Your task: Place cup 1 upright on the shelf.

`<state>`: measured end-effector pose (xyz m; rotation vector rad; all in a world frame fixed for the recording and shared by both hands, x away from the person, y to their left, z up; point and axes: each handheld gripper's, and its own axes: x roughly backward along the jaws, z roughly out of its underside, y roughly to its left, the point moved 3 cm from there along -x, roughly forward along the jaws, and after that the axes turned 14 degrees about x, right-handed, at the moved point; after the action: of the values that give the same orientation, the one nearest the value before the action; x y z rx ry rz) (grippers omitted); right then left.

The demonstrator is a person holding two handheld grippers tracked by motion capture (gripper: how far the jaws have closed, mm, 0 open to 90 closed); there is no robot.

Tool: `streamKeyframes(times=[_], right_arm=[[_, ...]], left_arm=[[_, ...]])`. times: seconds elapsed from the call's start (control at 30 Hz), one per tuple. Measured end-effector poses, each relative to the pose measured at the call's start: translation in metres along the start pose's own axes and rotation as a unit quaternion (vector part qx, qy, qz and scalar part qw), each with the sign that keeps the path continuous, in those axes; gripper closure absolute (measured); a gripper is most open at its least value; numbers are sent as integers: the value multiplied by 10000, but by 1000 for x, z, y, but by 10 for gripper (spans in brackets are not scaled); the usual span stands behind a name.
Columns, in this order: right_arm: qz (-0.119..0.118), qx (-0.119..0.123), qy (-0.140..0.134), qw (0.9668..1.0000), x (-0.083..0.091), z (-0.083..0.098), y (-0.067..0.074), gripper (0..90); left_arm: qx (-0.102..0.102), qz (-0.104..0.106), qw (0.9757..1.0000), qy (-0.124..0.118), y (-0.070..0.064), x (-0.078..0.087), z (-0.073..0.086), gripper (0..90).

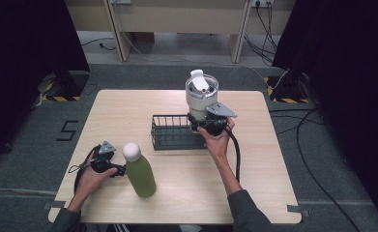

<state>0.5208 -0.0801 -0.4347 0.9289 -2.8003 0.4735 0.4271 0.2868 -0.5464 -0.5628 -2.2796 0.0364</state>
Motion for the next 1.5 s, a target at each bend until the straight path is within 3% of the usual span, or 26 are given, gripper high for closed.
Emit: streamKeyframes(times=[0.8,1.2,1.5], right_arm=[[16,-20,105,9999,-7,28,5,108],[95,195,239,9995,-3,28,10,105],[46,153,209,9997,0,30,9,102]], left_arm=[[1,-1,10000,-1,0,0,0,0],[-1,-3,10000,-2,0,0,0,0],[-2,-8,10000,3,0,0,0,0]])
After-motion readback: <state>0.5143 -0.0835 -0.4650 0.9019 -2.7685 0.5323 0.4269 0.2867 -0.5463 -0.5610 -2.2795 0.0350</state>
